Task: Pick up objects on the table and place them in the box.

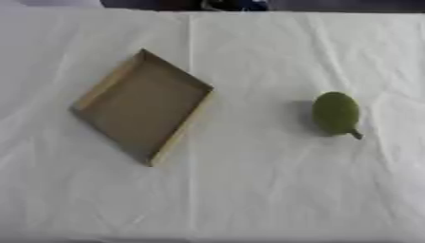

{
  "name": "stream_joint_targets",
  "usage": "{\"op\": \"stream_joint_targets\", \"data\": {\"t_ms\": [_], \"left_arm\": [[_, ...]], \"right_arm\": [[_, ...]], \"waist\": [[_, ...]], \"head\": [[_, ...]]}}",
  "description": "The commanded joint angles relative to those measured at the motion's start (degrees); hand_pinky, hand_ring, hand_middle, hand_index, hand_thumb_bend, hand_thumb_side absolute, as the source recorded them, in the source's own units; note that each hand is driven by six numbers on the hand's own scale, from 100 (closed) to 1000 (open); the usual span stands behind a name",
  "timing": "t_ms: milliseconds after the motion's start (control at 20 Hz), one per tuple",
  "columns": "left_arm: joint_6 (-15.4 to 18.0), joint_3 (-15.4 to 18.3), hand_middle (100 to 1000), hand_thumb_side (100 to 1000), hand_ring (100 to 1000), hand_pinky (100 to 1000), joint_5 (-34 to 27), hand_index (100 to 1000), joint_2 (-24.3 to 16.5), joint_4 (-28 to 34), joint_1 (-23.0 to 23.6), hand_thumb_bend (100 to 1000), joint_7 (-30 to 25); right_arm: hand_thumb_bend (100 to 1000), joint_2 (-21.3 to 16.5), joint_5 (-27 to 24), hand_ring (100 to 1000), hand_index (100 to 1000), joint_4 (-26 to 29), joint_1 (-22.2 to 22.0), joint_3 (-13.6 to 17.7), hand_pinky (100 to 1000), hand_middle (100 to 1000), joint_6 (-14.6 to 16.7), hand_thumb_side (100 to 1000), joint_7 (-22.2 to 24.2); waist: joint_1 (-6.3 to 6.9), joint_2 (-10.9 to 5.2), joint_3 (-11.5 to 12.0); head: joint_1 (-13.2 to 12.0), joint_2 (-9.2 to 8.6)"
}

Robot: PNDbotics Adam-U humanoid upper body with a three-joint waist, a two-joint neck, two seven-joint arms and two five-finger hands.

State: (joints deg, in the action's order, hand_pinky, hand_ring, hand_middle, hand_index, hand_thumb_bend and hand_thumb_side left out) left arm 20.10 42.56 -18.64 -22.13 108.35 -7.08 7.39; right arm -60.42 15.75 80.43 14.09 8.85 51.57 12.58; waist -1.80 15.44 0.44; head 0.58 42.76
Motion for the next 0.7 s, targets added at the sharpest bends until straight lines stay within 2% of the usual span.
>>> {"op": "stream_joint_targets", "data": {"t_ms": [50, 350, 700], "left_arm": [[0.15, 0.41, 666, 589, 839, 896, -0.01, 811, -2.10, 0.33, -0.20, 100, -0.34], [0.20, 0.33, 667, 593, 839, 896, -0.05, 811, -2.09, 0.26, -0.32, 100, -0.56], [0.02, 0.20, 667, 593, 840, 897, -0.10, 811, -2.08, 0.42, -0.49, 100, -0.64]], "right_arm": [[100, -3.68, 1.47, 882, 844, -0.16, 0.42, -1.55, 849, 809, 0.39, 316, 1.66], [100, -3.63, 1.37, 903, 863, 0.83, 0.54, -3.94, 869, 829, 0.39, 418, 5.62], [100, -3.51, -1.20, 915, 875, 1.54, 0.60, -5.22, 882, 840, 0.39, 460, 10.71]], "waist": [[0.02, -0.97, 0.12], [-0.08, -0.89, 0.36], [-0.19, -0.94, 0.63]], "head": [[0.24, -0.14], [0.49, -0.22], [0.67, -0.34]]}}
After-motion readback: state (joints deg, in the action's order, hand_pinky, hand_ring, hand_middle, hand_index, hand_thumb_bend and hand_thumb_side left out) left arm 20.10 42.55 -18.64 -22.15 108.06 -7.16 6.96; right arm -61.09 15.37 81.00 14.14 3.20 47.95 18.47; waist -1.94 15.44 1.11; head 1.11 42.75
